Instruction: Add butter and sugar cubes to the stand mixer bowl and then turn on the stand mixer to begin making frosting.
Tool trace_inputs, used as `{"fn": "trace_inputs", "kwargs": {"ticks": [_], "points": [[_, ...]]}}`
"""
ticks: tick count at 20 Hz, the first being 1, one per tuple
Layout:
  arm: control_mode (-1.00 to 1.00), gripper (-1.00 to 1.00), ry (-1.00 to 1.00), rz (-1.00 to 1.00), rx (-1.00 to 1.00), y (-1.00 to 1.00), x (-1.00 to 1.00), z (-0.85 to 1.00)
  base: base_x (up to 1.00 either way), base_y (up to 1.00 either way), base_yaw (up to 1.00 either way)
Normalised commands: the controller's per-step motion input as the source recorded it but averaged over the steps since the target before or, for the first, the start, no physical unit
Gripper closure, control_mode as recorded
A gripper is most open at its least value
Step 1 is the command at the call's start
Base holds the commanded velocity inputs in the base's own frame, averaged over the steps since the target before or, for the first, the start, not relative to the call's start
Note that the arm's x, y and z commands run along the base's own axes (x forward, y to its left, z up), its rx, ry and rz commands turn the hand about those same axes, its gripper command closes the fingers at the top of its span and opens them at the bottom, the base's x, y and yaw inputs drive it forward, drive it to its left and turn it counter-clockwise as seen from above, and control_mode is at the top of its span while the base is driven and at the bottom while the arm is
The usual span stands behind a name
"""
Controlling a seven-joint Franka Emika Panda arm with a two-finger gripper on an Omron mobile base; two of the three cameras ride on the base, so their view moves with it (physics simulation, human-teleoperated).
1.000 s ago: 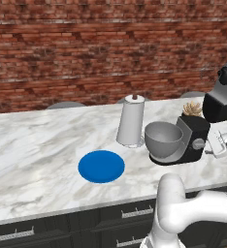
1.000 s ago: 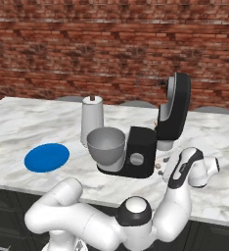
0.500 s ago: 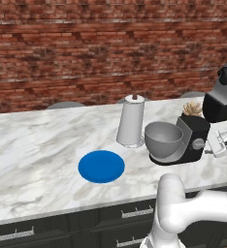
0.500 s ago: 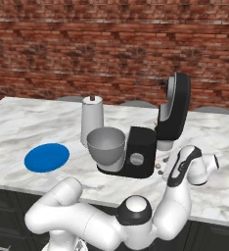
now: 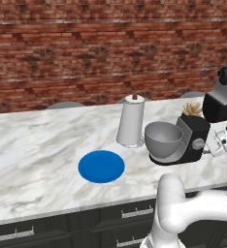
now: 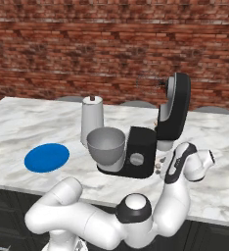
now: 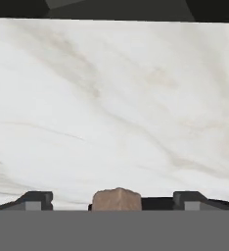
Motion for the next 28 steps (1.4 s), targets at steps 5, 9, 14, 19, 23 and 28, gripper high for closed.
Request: {"fn": "trace_inputs", "kwargs": {"ticks": [5,9,14,19,23,28], "points": [[-1.0,-1.0,0.05,0.0,-0.01,0.41,-0.02,-0.22,0.0,0.0,0.0],[-1.0,-1.0,0.03,0.0,0.0,0.37,-0.04,-0.24,0.0,0.0,0.0],[-1.0,1.0,0.04,0.0,-0.01,0.46,-0.04,-0.32,0.0,0.0,0.0],[-1.0,1.0,0.03,0.0,0.0,0.4,-0.01,-0.32,0.0,0.0,0.0],[-1.0,1.0,0.0,-0.04,0.0,0.13,-0.16,-0.15,0.0,0.0,0.0],[-1.0,1.0,0.0,-0.1,0.0,-0.01,-0.44,0.01,0.0,0.0,0.0]]}}
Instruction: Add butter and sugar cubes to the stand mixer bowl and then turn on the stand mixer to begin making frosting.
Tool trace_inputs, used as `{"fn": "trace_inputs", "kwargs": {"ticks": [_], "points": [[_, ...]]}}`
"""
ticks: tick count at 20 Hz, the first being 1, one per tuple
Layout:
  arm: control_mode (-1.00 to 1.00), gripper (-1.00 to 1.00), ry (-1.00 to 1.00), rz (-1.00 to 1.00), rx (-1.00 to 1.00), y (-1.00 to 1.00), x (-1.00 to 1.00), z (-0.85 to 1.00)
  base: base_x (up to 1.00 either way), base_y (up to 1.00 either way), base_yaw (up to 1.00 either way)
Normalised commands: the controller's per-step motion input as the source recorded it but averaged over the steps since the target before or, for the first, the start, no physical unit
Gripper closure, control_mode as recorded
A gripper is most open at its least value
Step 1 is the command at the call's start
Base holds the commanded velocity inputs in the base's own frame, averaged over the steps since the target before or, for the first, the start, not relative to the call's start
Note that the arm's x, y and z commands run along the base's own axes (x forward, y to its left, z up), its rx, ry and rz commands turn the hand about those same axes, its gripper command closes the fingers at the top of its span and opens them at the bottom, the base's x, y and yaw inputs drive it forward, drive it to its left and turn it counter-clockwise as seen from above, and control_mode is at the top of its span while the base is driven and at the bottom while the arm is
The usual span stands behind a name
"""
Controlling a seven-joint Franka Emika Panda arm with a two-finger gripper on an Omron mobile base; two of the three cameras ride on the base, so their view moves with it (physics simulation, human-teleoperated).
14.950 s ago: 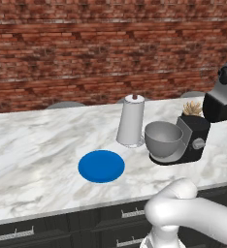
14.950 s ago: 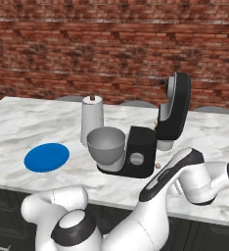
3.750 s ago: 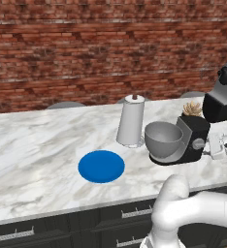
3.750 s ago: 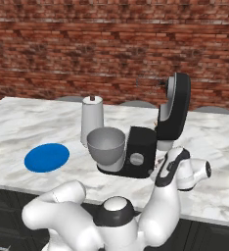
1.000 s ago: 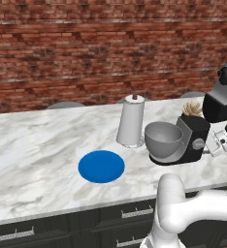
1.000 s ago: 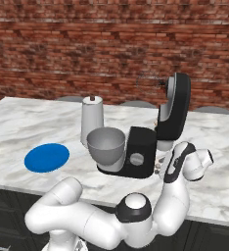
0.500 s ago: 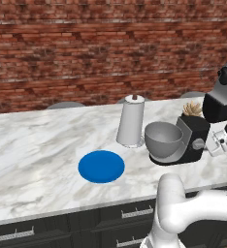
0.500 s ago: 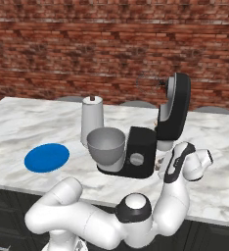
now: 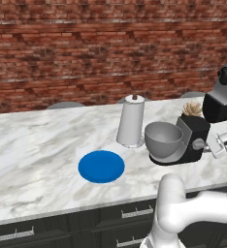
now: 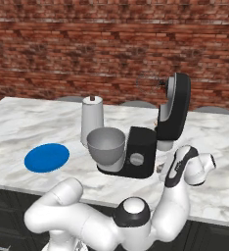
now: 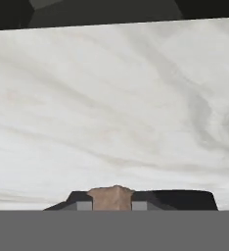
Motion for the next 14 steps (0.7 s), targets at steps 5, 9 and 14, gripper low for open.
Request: {"fn": "trace_inputs", "kwargs": {"ticks": [5,9,14], "points": [[-1.0,1.0,-0.05,-0.11,0.0,-0.05,-0.64,0.28,0.0,0.0,0.0],[-1.0,1.0,-0.09,-0.12,0.0,-0.02,-0.92,0.58,0.0,0.0,0.0],[-1.0,1.0,-0.07,-0.12,-0.01,0.14,-1.0,0.72,0.0,0.0,0.0]]}}
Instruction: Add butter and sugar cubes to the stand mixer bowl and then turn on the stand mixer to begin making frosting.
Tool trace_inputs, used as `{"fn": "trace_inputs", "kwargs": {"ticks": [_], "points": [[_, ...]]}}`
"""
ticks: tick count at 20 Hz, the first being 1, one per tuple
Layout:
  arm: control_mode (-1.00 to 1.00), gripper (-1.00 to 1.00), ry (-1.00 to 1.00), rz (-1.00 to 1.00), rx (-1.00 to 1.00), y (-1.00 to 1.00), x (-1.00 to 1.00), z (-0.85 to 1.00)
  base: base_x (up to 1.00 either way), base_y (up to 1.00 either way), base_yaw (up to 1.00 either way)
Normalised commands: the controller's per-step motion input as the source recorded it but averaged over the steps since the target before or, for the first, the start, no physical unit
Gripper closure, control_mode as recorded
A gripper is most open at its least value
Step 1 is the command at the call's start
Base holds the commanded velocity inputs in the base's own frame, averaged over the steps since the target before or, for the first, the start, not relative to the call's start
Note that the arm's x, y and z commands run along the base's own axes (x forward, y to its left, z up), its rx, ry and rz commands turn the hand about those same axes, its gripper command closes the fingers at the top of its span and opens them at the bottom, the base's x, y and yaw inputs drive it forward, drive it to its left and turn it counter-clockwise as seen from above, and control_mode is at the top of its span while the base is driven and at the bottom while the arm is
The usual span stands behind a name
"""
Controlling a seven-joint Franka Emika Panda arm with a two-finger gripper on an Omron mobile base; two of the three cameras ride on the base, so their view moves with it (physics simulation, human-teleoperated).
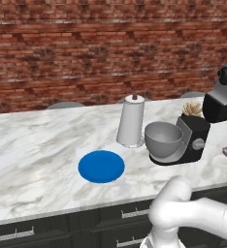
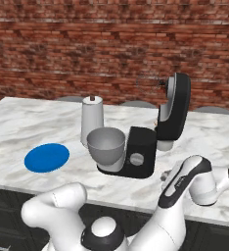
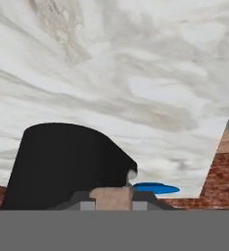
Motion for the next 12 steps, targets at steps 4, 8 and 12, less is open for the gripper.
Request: {"fn": "trace_inputs", "kwargs": {"ticks": [4,8,12], "points": [[-1.0,1.0,-0.06,-0.15,-0.09,0.75,-0.8,0.75,0.0,0.0,0.0],[-1.0,1.0,-0.01,-0.09,-0.15,0.86,-0.52,0.72,0.0,0.0,0.0],[-1.0,1.0,0.0,-0.03,-0.18,0.83,-0.33,0.71,0.0,0.0,0.0]]}}
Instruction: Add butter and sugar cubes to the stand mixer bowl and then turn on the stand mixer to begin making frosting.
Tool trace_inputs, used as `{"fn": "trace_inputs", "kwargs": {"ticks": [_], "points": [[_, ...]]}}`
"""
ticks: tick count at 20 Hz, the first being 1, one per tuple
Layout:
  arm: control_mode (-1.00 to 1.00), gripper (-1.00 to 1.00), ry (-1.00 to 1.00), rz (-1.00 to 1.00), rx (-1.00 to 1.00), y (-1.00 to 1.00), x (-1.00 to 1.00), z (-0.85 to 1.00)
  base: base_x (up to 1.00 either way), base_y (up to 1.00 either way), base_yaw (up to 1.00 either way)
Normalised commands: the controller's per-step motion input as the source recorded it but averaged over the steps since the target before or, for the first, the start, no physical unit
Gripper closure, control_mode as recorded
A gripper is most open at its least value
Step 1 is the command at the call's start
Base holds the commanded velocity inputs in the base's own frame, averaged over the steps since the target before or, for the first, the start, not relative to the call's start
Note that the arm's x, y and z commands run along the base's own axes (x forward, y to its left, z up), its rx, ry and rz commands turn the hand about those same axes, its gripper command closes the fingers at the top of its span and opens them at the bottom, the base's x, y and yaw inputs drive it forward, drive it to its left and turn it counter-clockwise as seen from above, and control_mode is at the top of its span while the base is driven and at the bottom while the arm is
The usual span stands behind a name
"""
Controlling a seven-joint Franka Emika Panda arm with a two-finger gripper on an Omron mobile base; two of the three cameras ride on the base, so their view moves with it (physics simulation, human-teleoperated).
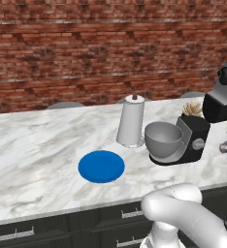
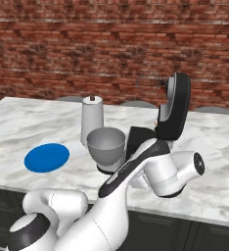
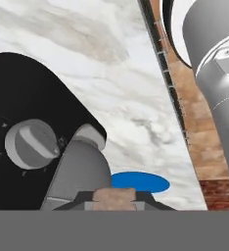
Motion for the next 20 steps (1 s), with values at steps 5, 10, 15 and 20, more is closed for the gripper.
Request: {"fn": "trace_inputs", "kwargs": {"ticks": [5,10,15,20], "points": [[-1.0,1.0,0.06,0.0,-0.2,0.86,-0.05,0.53,0.0,0.0,0.0],[-1.0,1.0,0.13,0.0,-0.22,0.84,0.03,0.45,0.0,0.0,0.0],[-1.0,1.0,0.15,0.0,-0.2,0.69,0.24,0.37,0.0,0.0,0.0],[-1.0,1.0,0.16,0.0,-0.14,0.39,0.57,0.12,0.0,0.0,0.0]]}}
